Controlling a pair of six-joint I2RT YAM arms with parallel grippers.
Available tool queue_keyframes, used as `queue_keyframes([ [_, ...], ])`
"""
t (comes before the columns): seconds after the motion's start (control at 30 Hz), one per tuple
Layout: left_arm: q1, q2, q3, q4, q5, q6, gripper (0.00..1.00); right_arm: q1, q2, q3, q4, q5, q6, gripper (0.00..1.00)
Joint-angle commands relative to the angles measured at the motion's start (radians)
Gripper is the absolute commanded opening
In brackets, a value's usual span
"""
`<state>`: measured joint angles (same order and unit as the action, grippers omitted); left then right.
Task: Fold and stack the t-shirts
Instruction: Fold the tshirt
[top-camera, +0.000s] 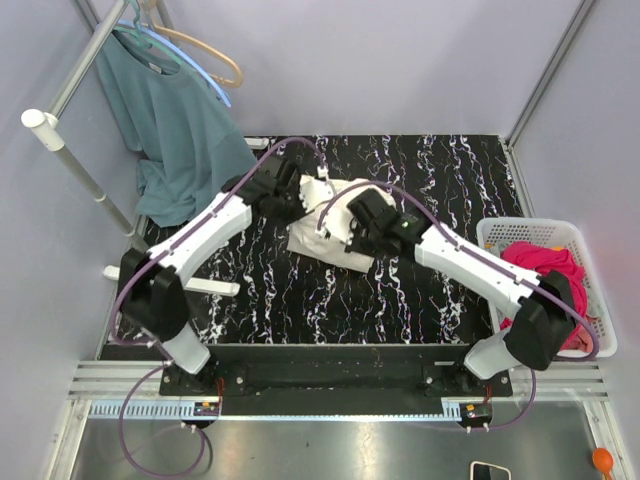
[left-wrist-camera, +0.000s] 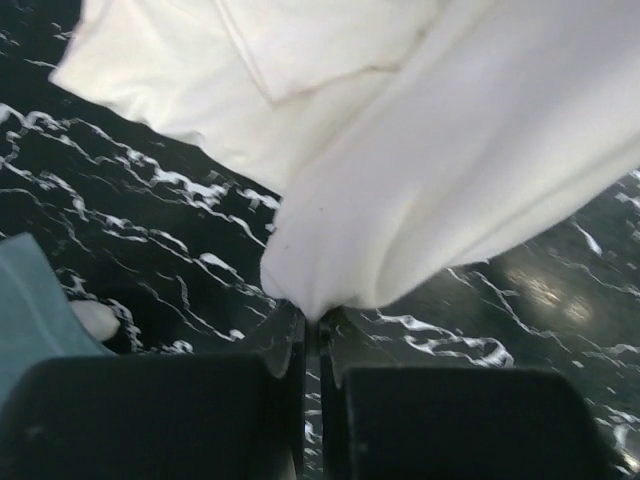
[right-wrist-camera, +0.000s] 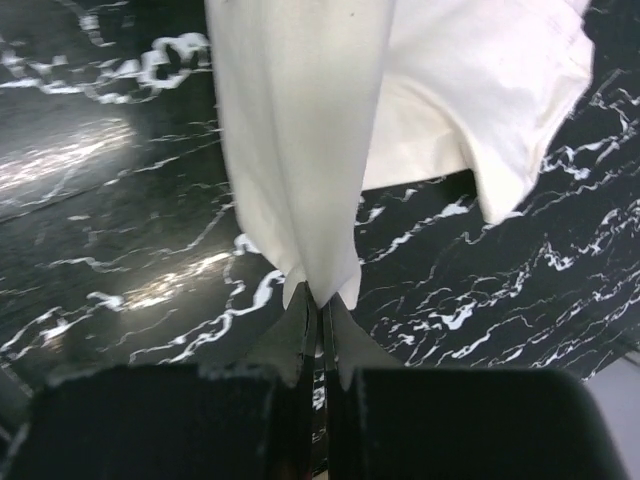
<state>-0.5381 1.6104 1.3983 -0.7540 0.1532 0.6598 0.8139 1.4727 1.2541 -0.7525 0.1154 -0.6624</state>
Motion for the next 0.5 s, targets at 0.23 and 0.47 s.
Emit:
queue_keyframes([
  [0.23, 0.070, 0.316, 0.336, 0.062, -0.046, 0.078, 0.00, -0.208, 0.168, 0.195, 0.093, 0.000, -0.140, 0.00],
  [0.47, 0.096, 0.454, 0.479, 0.096, -0.084, 0.078, 0.00, -0.281, 0.290, 0.303, 0.104, -0.016, -0.186, 0.00],
])
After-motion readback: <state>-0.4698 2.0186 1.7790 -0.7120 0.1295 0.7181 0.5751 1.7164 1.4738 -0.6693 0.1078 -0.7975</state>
